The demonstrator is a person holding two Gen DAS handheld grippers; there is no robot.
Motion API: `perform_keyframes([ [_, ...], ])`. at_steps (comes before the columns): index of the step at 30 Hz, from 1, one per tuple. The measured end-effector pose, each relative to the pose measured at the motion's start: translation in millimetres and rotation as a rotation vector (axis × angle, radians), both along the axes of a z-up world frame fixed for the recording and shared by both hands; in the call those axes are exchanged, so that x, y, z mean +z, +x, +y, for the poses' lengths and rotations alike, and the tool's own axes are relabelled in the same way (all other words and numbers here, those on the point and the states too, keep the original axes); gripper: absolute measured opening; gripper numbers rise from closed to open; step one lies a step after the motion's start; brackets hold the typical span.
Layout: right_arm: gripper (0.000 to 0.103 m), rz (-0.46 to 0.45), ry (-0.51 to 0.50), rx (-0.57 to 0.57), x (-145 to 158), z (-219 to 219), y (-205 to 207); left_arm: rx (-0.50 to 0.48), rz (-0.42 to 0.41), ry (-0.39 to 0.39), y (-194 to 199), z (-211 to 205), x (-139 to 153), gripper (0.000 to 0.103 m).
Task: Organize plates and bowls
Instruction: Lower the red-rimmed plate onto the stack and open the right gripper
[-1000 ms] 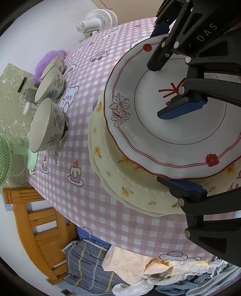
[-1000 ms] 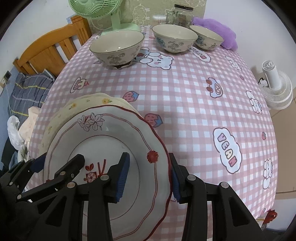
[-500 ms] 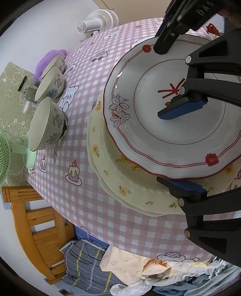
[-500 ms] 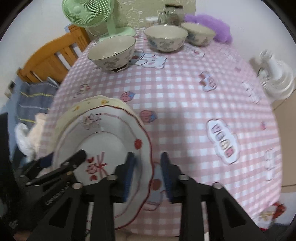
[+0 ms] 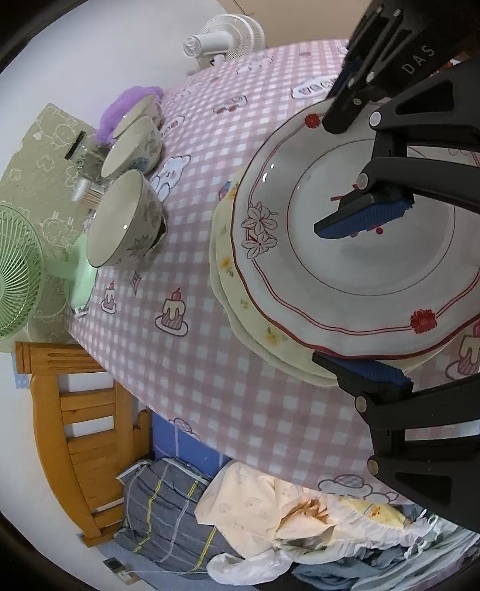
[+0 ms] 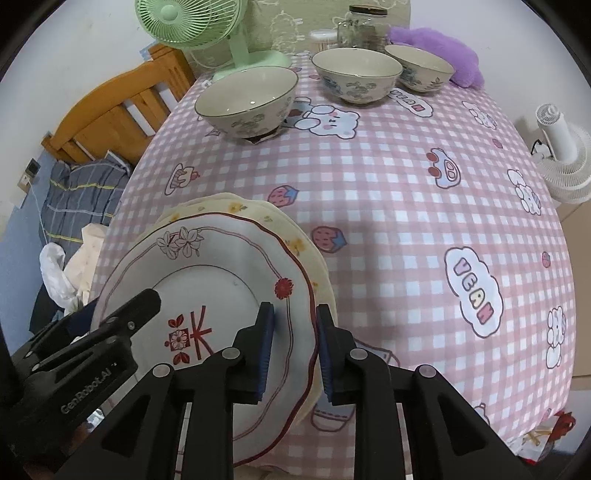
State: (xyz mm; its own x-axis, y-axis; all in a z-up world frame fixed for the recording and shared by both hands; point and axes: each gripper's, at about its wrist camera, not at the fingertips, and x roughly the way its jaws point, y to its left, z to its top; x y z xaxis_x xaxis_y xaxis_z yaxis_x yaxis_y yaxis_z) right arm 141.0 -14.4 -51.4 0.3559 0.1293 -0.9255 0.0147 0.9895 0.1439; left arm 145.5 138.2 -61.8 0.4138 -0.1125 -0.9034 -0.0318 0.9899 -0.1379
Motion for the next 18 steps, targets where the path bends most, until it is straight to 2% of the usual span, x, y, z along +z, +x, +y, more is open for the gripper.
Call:
perform_keyframes([
  [5, 0.028, 0.036, -0.056, -0.001, -10.6, 10.1, 8.8, -0.015, -0.004, 0.05, 1.3, -4.9, -6.3, 0.062],
  [14, 0.034, 0.008, -0.173, 0.026, -12.4, 27.8, 13.9, -0.034, -0.046, 0.135, 0.5, -11.9, -9.6, 0.066],
  [18, 0.034, -0.009, -0.204, 0.035, -14.2, 32.4, 13.6, -0.035, -0.064, 0.148, -1.1, -12.1, -10.8, 0.066],
])
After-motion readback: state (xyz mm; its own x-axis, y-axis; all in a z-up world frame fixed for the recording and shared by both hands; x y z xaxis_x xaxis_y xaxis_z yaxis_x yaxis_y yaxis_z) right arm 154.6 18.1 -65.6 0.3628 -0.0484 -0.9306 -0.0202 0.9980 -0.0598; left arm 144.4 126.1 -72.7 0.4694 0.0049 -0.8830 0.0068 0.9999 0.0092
